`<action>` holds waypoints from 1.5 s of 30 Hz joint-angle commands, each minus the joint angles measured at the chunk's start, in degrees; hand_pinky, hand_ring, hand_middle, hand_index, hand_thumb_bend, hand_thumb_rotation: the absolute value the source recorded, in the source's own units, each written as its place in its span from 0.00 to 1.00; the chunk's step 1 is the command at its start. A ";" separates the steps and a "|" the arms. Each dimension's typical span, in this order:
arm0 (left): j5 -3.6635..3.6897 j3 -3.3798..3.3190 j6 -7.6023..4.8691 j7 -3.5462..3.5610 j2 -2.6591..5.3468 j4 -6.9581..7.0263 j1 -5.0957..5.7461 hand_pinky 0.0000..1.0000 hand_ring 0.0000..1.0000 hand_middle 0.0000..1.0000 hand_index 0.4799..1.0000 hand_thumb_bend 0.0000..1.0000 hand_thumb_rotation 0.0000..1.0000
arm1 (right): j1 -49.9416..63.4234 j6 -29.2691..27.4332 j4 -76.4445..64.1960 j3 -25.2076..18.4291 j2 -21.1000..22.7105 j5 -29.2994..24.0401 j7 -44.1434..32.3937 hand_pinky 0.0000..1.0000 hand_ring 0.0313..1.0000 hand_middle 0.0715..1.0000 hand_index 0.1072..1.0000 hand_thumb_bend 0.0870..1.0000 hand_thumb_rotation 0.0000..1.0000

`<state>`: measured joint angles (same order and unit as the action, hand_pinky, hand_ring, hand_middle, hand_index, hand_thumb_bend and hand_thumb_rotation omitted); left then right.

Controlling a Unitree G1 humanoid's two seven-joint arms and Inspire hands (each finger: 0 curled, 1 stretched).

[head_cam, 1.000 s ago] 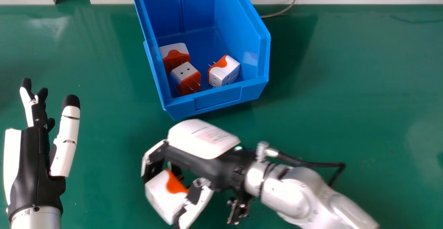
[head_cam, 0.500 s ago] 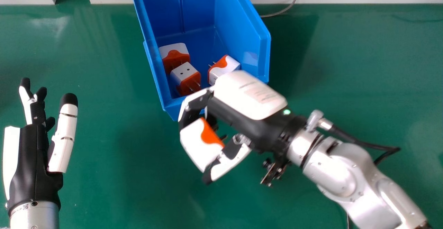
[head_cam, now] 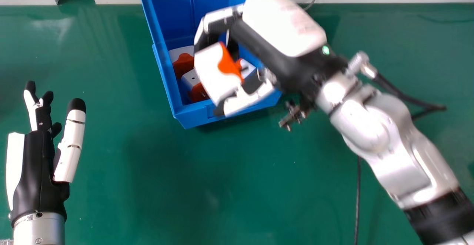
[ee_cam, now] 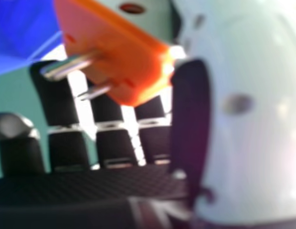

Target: Pick all objects and put in blue box

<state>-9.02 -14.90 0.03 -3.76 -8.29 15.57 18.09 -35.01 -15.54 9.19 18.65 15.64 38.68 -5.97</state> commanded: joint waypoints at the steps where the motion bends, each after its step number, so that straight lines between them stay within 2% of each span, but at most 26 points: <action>1: -0.09 -0.16 -1.53 0.00 -0.82 0.46 -0.26 0.94 1.00 0.99 0.96 0.44 0.92 | -4.83 0.17 2.38 -0.24 -1.29 0.19 2.50 0.04 0.05 0.09 0.41 0.44 0.14; 8: 0.14 -0.06 -1.91 -0.12 -0.64 -0.03 -0.37 0.94 1.00 0.99 0.96 0.44 0.91 | -20.02 3.14 23.62 2.70 -8.15 2.72 8.77 0.05 0.06 0.09 0.41 0.44 0.14; 13: -0.23 0.08 -2.65 -0.44 -0.55 -0.34 -0.29 0.94 1.00 0.99 0.96 0.44 0.91 | -31.74 8.75 41.44 6.15 -14.08 5.61 14.54 0.07 0.09 0.13 0.41 0.44 0.14; 17: -0.21 0.16 -2.69 -0.45 -0.36 0.14 0.15 0.94 1.00 0.99 0.96 0.44 0.91 | -37.68 11.41 51.23 8.78 -16.68 6.62 16.14 0.09 0.11 0.17 0.41 0.44 0.14; 20: -0.21 0.15 -2.14 -0.42 -0.14 1.12 0.71 0.94 1.00 0.99 0.96 0.43 0.91 | -41.01 13.58 56.60 10.51 -18.19 7.18 15.39 0.12 0.14 0.23 0.43 0.45 0.09; 23: -0.24 0.23 -1.41 -0.35 0.04 2.09 1.21 0.94 1.00 0.99 0.96 0.44 0.91 | -43.02 15.26 60.08 12.01 -19.15 7.25 14.25 0.12 0.14 0.25 0.43 0.45 0.07; 24: -0.19 0.23 -1.25 -0.31 0.08 2.28 1.31 0.94 0.99 0.99 0.96 0.44 0.91 | -43.40 15.60 60.78 12.43 -19.33 7.23 14.05 0.12 0.15 0.29 0.43 0.46 0.06; 31: 0.42 -0.09 -0.76 -0.22 0.35 2.67 1.96 0.94 0.99 0.99 0.96 0.45 0.91 | -43.95 17.68 63.40 15.32 -20.29 7.56 13.71 0.14 0.17 0.31 0.43 0.46 0.04; 34: 0.22 0.00 -0.54 -0.29 0.55 2.86 2.11 0.94 0.99 0.99 0.96 0.45 0.91 | -43.60 17.69 63.88 15.18 -20.17 6.50 13.51 0.18 0.21 0.33 0.44 0.47 0.02; 40: 0.02 -0.05 -0.12 -0.28 0.45 3.03 2.20 0.94 0.99 0.99 0.96 0.46 0.91 | -43.32 18.39 64.34 15.06 -20.47 5.65 12.89 0.17 0.20 0.33 0.43 0.47 0.01; 42: -0.14 0.12 0.46 -0.28 0.62 4.06 2.53 0.93 0.99 0.99 0.96 0.46 0.91 | -42.98 18.16 64.11 15.09 -20.46 5.55 13.21 0.16 0.19 0.33 0.43 0.47 0.01; 44: 0.03 0.17 0.83 -0.15 0.76 4.83 2.84 0.93 0.99 0.99 0.96 0.46 0.91 | -42.35 17.51 63.76 14.86 -20.24 5.27 14.21 0.16 0.19 0.33 0.43 0.47 0.01; 45: 0.10 0.18 0.94 -0.10 0.78 4.97 2.88 0.93 0.99 0.99 0.96 0.47 0.91 | -42.19 17.31 63.69 14.76 -20.17 5.11 14.49 0.18 0.22 0.35 0.43 0.47 0.01</action>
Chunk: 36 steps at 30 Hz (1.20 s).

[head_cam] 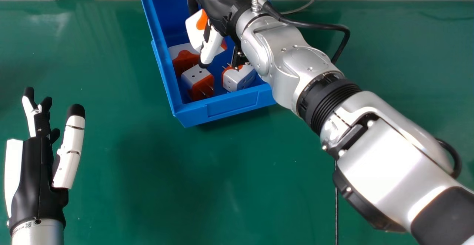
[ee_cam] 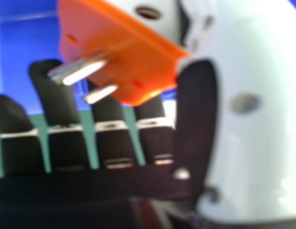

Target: Pick all objects and put in blue box

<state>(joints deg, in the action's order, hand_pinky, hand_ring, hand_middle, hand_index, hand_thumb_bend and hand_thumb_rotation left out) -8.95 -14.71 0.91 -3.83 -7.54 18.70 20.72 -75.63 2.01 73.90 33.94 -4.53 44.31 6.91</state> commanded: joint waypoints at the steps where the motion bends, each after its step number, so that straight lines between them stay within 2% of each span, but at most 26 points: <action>1: 0.04 0.00 0.11 -0.01 0.00 1.81 0.19 0.93 0.99 0.99 0.96 0.47 0.91 | -1.36 -0.47 -1.02 -0.81 0.02 -0.91 1.88 0.18 0.22 0.35 0.43 0.47 0.01; 7: -0.09 0.40 -0.25 0.06 0.01 1.93 0.09 0.93 0.99 0.99 0.96 0.46 0.90 | -0.26 -0.35 -0.87 0.00 0.38 -1.22 1.51 0.21 0.27 0.36 0.44 0.47 0.01; 8: 0.00 0.44 -0.37 0.10 0.01 1.97 0.08 0.93 0.99 0.99 0.96 0.46 0.90 | -0.21 -0.50 -0.92 0.26 0.49 -1.13 0.84 0.25 0.32 0.38 0.44 0.47 0.01; 9: -0.11 0.54 -0.45 0.06 -0.01 2.01 0.07 0.93 0.99 0.99 0.96 0.46 0.90 | -0.17 -0.64 -0.94 0.61 0.59 -0.94 0.42 0.25 0.32 0.38 0.44 0.47 0.01; 10: -0.21 0.63 -0.55 0.02 -0.05 1.96 0.01 0.93 0.99 0.99 0.96 0.46 0.90 | -0.11 -0.76 -0.93 0.92 0.67 -0.78 0.27 0.42 0.52 0.57 0.60 0.52 0.13; 11: -0.20 0.64 -0.82 0.02 -0.13 1.66 -0.09 0.93 0.99 0.99 0.96 0.46 0.90 | -0.05 -0.80 -0.94 1.09 0.74 -0.74 0.26 0.42 0.52 0.57 0.60 0.52 0.13; 12: -0.06 0.60 -1.11 0.04 -0.22 1.21 -0.29 0.93 0.99 0.99 0.96 0.46 0.90 | 0.00 -0.81 -0.96 1.12 0.81 -0.83 0.23 0.49 0.60 0.65 0.67 0.54 0.18; 13: 0.18 0.49 -1.45 0.09 -0.32 0.71 -0.50 0.93 0.99 0.99 0.96 0.46 0.90 | 0.06 -0.80 -0.98 1.03 0.85 -1.04 0.14 0.49 0.60 0.65 0.67 0.54 0.18; 14: 0.35 0.48 -1.64 0.12 -0.31 0.52 -0.58 0.93 0.99 0.99 0.96 0.46 0.90 | 0.17 -0.79 -1.04 0.84 0.86 -1.32 0.09 0.55 0.67 0.71 0.72 0.55 0.21; 15: 0.46 0.45 -1.72 0.15 -0.33 0.28 -0.78 0.93 0.99 0.99 0.96 0.46 0.90 | 0.30 -0.84 -1.09 0.63 0.87 -1.59 0.08 0.55 0.67 0.71 0.72 0.55 0.21; 17: 0.46 0.55 -1.88 0.20 -0.35 0.00 -1.01 0.93 0.99 0.99 0.96 0.44 0.89 | 0.54 -0.89 -1.24 0.35 0.85 -1.95 0.10 0.69 0.82 0.85 0.84 0.58 0.29; 21: 0.20 0.47 -2.26 0.20 -0.66 -0.70 -1.49 0.93 0.99 0.99 0.96 0.43 0.89 | 0.88 -0.75 -1.40 0.00 0.72 -2.36 0.17 0.81 0.94 0.95 0.93 0.59 0.35; 27: -0.12 0.63 -2.51 -0.02 -0.69 -1.39 -2.09 0.93 0.99 0.99 0.96 0.42 0.89 | 1.04 0.10 -1.68 -0.78 0.44 -3.15 0.00 0.85 0.98 0.98 0.96 0.58 0.37; 30: 0.08 0.66 -2.32 0.14 -0.62 -1.11 -2.19 0.93 0.99 0.99 0.96 0.42 0.89 | 1.04 0.54 -2.12 -1.63 0.59 -4.22 0.26 0.87 0.99 0.99 0.98 0.54 0.38; 32: -0.17 0.71 -2.43 0.13 -0.78 -1.25 -2.32 0.93 0.99 0.99 0.96 0.42 0.89 | 1.60 0.78 -3.34 -3.06 0.91 -5.63 0.74 0.87 0.99 1.00 0.98 0.51 0.37; 36: -0.18 0.66 -3.19 0.06 -0.98 -2.43 -2.84 0.94 0.99 0.99 0.96 0.41 0.89 | 3.65 1.55 -7.89 -5.33 1.77 -7.49 1.29 0.87 0.99 1.00 0.98 0.44 0.33</action>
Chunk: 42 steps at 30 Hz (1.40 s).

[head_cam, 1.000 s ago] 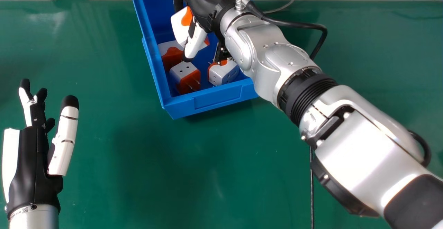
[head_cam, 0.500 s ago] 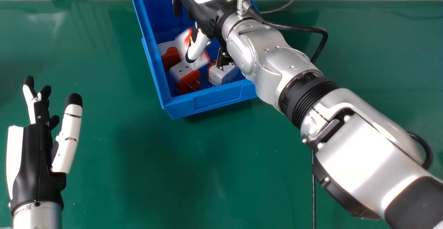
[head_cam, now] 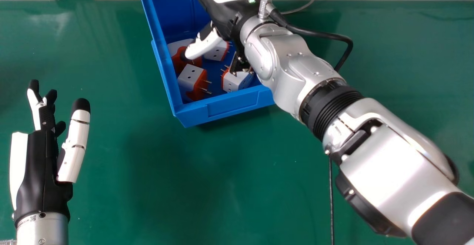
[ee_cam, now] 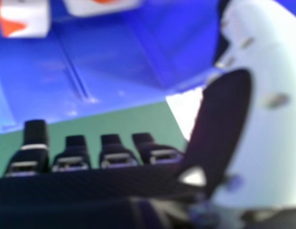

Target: Pick all objects and put in blue box

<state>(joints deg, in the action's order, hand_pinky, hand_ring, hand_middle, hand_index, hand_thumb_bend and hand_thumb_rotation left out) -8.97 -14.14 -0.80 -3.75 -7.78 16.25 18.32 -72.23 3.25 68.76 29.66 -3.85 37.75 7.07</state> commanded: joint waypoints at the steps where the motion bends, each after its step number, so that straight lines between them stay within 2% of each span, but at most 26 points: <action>1: -0.14 0.08 -1.58 -0.01 -0.73 -0.08 -0.48 0.94 1.00 0.99 0.96 0.41 0.89 | 1.49 0.46 -5.09 -1.71 1.52 -1.33 1.53 0.87 0.99 1.00 0.98 0.40 0.31; 3: -0.14 0.05 -1.24 0.07 -0.76 0.15 -0.56 0.94 1.00 0.99 0.96 0.41 0.89 | 4.94 0.90 -11.16 -3.05 2.55 -1.96 2.62 0.88 0.99 1.00 0.98 0.39 0.30; 6: 0.14 -0.20 -1.12 0.25 -1.01 -0.26 -0.87 0.94 1.00 0.99 0.96 0.41 0.90 | 10.71 1.79 -20.61 -4.41 3.80 -2.29 3.49 0.88 0.99 1.00 0.98 0.35 0.26; 9: 0.26 -0.34 -0.56 0.41 -1.14 -0.10 -1.02 0.94 1.00 0.99 0.96 0.41 0.90 | 20.11 2.90 -35.59 -5.51 5.56 -2.01 3.16 0.89 0.99 1.00 0.98 0.34 0.25; 12: 0.29 -0.58 -0.82 0.50 -1.53 -0.86 -1.32 0.94 1.00 0.99 0.96 0.40 0.90 | 28.59 3.28 -48.67 -6.02 7.33 -1.44 2.01 0.89 0.99 1.00 0.98 0.32 0.24; 15: 0.00 -0.70 -0.95 0.47 -1.85 -1.33 -1.43 0.94 1.00 0.99 0.96 0.40 0.90 | 40.42 1.29 -63.61 -6.57 10.28 -1.71 0.57 0.90 0.99 1.00 0.98 0.31 0.23; 21: -0.30 -0.73 -0.99 0.49 -2.07 -1.52 -1.50 0.94 1.00 0.99 0.96 0.40 0.90 | 55.98 -2.90 -79.00 -7.75 14.27 -2.43 0.41 0.88 0.99 1.00 0.99 0.29 0.25; 25: -0.53 -0.75 -1.01 0.42 -2.38 -1.41 -1.40 0.94 1.00 0.99 0.96 0.40 0.90 | 64.71 -6.72 -84.57 -10.64 16.07 -7.87 -0.97 0.86 0.98 1.00 0.99 0.27 0.30; 29: -0.69 -0.45 -1.11 0.10 -2.79 -1.93 -1.65 0.94 0.99 0.99 0.96 0.41 0.90 | 70.73 -10.55 -84.65 -14.76 17.21 -12.94 -1.57 0.88 0.99 1.00 0.99 0.25 0.39; 35: -0.52 -0.36 -1.72 0.18 -3.09 -2.72 -1.64 0.94 0.99 0.98 0.96 0.41 0.90 | 73.16 -15.44 -79.35 -19.49 18.52 -13.88 -0.46 0.90 1.00 1.00 1.00 0.25 0.48; 37: -0.50 -0.36 -1.79 0.17 -3.11 -2.79 -1.64 0.94 0.99 0.98 0.96 0.41 0.90 | 73.17 -16.02 -79.01 -19.86 18.20 -13.70 -0.71 0.91 1.00 1.00 1.00 0.24 0.58; 40: -0.50 -0.35 -1.85 0.16 -3.12 -2.83 -1.65 0.93 0.99 0.98 0.96 0.41 0.90 | 73.18 -16.53 -78.75 -20.20 17.88 -13.53 -0.95 0.92 1.00 1.00 1.00 0.24 0.64; 42: -0.23 -0.44 -2.68 0.60 -3.29 -3.01 -0.80 0.93 0.99 0.98 0.96 0.41 0.89 | 74.63 -12.73 -75.53 -26.51 21.01 -21.52 -6.46 0.92 1.00 1.00 1.00 0.24 0.66</action>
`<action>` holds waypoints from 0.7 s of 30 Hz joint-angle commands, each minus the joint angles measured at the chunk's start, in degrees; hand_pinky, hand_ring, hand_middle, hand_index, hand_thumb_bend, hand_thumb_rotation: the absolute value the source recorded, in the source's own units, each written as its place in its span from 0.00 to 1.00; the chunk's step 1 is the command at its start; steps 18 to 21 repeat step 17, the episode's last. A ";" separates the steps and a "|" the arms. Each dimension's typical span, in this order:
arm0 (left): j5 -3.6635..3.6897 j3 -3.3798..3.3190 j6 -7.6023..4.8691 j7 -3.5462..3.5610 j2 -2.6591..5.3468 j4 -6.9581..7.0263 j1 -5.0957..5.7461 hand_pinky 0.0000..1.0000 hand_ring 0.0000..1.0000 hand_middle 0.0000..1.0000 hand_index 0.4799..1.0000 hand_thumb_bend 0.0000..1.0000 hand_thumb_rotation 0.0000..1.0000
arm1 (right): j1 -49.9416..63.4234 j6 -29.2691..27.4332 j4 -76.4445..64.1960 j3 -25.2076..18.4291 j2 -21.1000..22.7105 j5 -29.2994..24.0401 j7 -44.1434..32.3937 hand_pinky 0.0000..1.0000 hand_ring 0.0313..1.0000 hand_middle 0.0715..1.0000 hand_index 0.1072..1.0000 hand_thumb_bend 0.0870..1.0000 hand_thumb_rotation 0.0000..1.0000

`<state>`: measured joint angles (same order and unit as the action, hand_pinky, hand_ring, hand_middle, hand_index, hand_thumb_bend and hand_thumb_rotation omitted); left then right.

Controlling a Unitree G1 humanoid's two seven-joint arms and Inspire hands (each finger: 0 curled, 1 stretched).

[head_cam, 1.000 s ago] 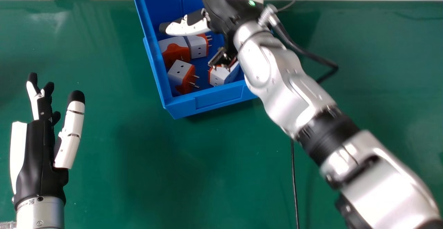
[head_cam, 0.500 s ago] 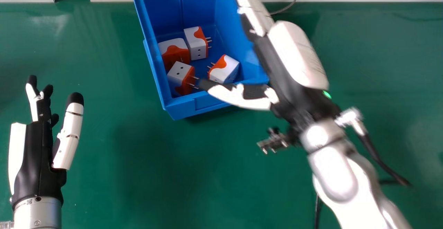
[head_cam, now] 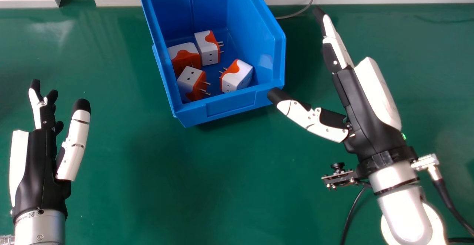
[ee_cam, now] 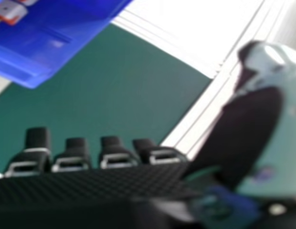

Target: Pick all objects and put in blue box

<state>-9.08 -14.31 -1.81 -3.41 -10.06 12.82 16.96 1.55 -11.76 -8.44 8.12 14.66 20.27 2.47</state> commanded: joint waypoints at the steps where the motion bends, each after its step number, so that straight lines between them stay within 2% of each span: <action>1: 0.01 -0.35 -1.94 0.46 -1.03 0.50 1.03 0.93 0.99 0.98 0.96 0.41 0.89 | 1.35 4.05 2.35 -7.19 3.45 -7.11 -4.18 0.92 1.00 1.00 1.00 0.24 0.66; 5: 0.11 -0.65 -2.41 0.83 -0.83 1.02 2.37 0.93 0.99 0.98 0.96 0.41 0.89 | 1.48 8.63 2.07 -10.03 3.75 -13.14 -9.16 0.93 1.00 1.00 1.00 0.27 0.78; 7: 0.25 -0.87 -2.82 1.00 -0.85 1.45 3.42 0.93 0.99 0.98 0.96 0.42 0.89 | 1.79 10.88 1.65 -10.48 3.22 -15.27 -10.71 0.94 1.00 1.00 1.00 0.28 0.81; 9: 0.38 -1.01 -3.34 1.15 -0.90 1.38 3.98 0.93 0.98 0.98 0.96 0.42 0.89 | 2.08 12.51 1.34 -10.54 2.60 -16.42 -11.47 0.96 1.00 1.00 1.00 0.29 0.87; 12: 0.26 -1.00 -4.45 1.42 -1.07 0.82 4.38 0.92 0.98 0.98 0.96 0.42 0.89 | 2.21 14.51 0.03 -10.60 2.11 -17.95 -12.68 0.99 1.00 1.00 1.00 0.31 0.95; 14: 0.19 -1.05 -5.11 1.56 -1.25 0.44 4.59 0.92 0.98 0.98 0.96 0.43 0.89 | 2.21 15.41 -0.87 -10.84 2.00 -18.50 -13.30 0.99 1.00 1.00 1.00 0.31 0.96; 17: -0.03 -0.80 -6.80 2.25 -1.99 -1.13 4.71 0.92 0.98 0.98 0.96 0.43 0.89 | 1.06 17.40 -0.83 -13.09 2.17 -22.29 -15.08 0.99 1.00 1.00 1.00 0.32 0.97; 21: -0.03 -0.80 -6.80 2.25 -1.99 -1.13 4.71 0.92 0.98 0.98 0.96 0.43 0.89 | 1.06 17.40 -0.83 -13.09 2.17 -22.29 -15.08 0.99 1.00 1.00 1.00 0.32 0.97</action>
